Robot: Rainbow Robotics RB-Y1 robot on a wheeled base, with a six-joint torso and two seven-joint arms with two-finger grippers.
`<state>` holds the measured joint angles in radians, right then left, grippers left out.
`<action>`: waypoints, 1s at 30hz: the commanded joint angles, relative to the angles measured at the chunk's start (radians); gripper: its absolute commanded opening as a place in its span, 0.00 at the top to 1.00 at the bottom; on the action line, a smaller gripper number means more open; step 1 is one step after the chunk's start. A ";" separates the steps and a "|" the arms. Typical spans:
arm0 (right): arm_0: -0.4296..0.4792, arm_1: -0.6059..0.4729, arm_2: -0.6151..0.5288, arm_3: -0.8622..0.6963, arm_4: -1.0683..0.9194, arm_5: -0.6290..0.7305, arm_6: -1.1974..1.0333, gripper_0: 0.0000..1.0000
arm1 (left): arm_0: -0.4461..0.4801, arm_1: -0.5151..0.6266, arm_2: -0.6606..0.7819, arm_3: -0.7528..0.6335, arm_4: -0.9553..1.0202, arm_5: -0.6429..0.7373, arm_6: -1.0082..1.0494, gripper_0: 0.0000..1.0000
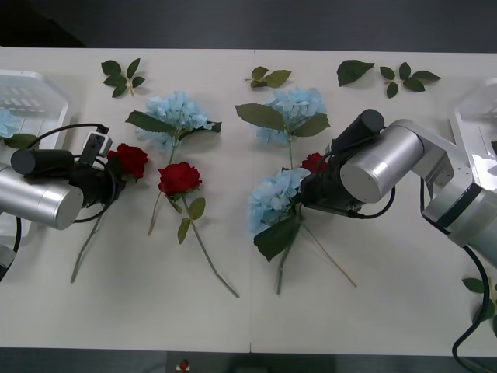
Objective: Put the red flowers into the right box and the blue flowers into the left box
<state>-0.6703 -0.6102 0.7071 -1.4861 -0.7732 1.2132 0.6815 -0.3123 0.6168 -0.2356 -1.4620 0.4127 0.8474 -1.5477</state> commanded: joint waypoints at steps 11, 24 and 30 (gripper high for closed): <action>-0.048 0.075 -0.003 0.098 0.046 -0.020 -0.003 0.00 | -0.025 -0.011 0.013 -0.012 0.040 -0.042 0.060 1.00; -0.086 0.110 -0.003 0.170 0.051 -0.029 0.020 0.75 | 0.027 0.144 0.131 -0.334 0.348 0.044 0.061 1.00; -0.084 0.113 -0.004 0.170 0.068 -0.029 0.033 1.00 | 0.027 0.150 0.226 -0.432 0.531 0.081 0.066 1.00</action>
<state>-0.7369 -0.5161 0.7066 -1.3106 -0.7129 1.1893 0.6818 -0.2756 0.7476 -0.0295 -1.8474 0.8940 0.9358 -1.5075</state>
